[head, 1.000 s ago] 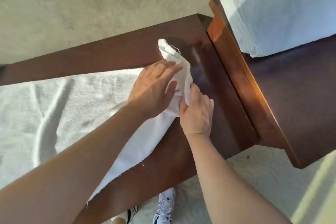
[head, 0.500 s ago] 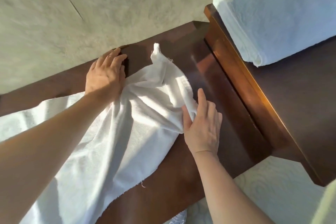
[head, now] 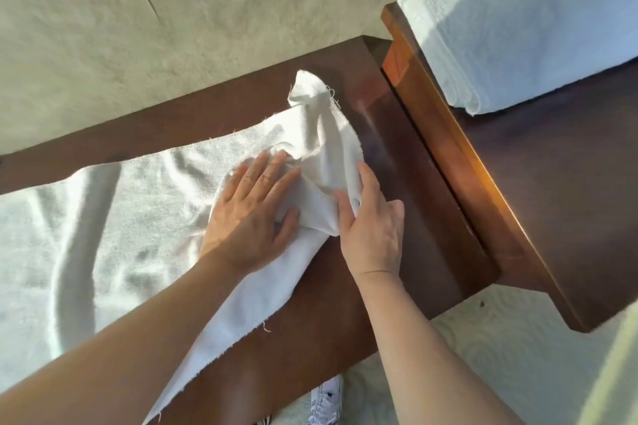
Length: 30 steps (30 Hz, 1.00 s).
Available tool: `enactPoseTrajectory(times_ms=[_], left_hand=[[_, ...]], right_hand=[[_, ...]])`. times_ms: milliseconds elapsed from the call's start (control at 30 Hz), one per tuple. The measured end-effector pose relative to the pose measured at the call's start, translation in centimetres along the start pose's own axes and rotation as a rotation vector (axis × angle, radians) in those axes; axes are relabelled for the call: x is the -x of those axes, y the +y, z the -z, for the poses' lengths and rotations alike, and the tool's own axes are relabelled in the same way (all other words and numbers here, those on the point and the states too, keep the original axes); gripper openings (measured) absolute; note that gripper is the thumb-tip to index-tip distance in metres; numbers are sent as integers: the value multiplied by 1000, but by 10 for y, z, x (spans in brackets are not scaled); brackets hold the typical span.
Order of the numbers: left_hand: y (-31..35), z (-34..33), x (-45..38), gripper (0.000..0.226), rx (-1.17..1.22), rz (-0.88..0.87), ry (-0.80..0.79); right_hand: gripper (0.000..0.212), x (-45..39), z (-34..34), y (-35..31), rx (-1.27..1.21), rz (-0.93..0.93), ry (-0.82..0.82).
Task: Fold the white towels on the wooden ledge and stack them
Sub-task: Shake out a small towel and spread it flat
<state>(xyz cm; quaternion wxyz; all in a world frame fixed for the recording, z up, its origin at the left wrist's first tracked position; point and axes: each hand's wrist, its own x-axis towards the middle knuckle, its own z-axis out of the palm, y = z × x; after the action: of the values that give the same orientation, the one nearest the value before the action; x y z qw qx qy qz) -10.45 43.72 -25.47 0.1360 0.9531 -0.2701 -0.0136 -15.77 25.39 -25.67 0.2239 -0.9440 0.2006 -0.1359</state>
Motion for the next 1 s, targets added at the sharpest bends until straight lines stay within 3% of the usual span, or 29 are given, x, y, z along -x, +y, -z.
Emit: enactPoseTrajectory(times_ms=[200,267,333,400,467,533,600,667,1000], left_hand=[[-8,8,1,63,118,13,-32],[-15,18,-3,63,203,48,-45],[-22,26,-8,63,199,110,-62],[-26,31,-16,64,151,156,-76],[-24,30,-24,62,107,100,-94],[-15,22,-28,58,72,-48,-121],[-4,9,-27,64,4,-131,-156],[-1,-1,-23,71,-64,-100,-159],[-13,6,-6,76,-92,-68,-156]], right_hand=[[45,-33,60,12,-390,-288,-366],[44,-45,89,35,-253,-332,-437],[47,-46,107,56,89,-348,-503],[51,-34,110,60,446,-280,-449],[62,-13,98,45,572,-117,-295],[65,4,79,21,425,20,-257],[64,16,56,7,302,84,-354],[68,28,37,8,322,136,-423],[76,27,27,18,355,196,-466]])
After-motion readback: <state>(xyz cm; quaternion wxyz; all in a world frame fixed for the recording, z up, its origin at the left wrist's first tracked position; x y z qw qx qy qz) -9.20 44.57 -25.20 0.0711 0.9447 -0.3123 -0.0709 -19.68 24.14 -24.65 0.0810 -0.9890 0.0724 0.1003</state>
